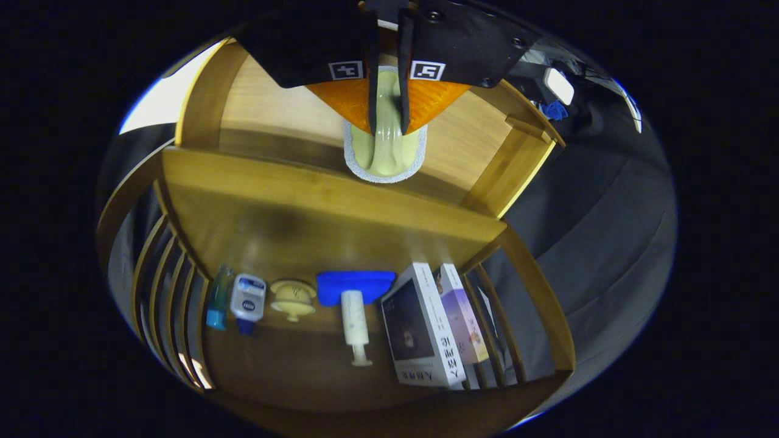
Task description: Pull open the drawer, take out the items inside it, and place them on the countertop above the cabinet.
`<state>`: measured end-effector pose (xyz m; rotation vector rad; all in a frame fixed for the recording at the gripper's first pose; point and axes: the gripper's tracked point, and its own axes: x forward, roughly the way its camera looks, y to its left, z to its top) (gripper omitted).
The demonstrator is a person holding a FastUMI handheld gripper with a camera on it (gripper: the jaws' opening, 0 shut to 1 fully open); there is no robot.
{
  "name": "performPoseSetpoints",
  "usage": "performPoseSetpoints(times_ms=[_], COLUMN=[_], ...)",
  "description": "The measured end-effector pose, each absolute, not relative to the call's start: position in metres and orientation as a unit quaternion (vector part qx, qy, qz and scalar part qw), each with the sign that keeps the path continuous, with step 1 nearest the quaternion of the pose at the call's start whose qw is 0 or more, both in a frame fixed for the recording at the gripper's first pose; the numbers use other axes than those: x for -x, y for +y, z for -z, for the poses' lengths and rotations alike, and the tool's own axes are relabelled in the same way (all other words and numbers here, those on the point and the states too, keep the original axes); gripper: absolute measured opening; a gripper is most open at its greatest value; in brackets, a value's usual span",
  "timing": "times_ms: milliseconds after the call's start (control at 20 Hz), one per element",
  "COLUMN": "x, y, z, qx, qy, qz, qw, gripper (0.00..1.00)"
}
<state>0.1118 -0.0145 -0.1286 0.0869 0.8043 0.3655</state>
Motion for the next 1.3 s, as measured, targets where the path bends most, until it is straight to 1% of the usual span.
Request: performPoseSetpoints(times_ms=[150,300,550,750,850,900,1100,1150,1300], x=[-0.126,-0.154,-0.207,-0.234,-0.25,-0.254,-0.27,-0.27,-0.272], y=[-0.016,-0.027,-0.042,-0.043,-0.049,-0.054,-0.054,-0.052,-0.046], z=[0.105,0.09,0.092,0.1,0.1,0.099,0.102,0.103,0.104], qx=[-0.059,-0.068,-0.112,-0.176,-0.191,-0.196,-0.214,-0.217,-0.225], qy=[0.369,0.353,0.353,0.37,0.358,0.353,0.347,0.348,0.348], qz=[-0.169,-0.147,-0.09,-0.066,-0.048,-0.038,-0.028,-0.027,-0.023], qw=[0.912,0.921,0.924,0.91,0.913,0.914,0.913,0.912,0.91], gripper=[0.14,0.14,0.14,0.14,0.14,0.16,0.17,0.2,0.26])
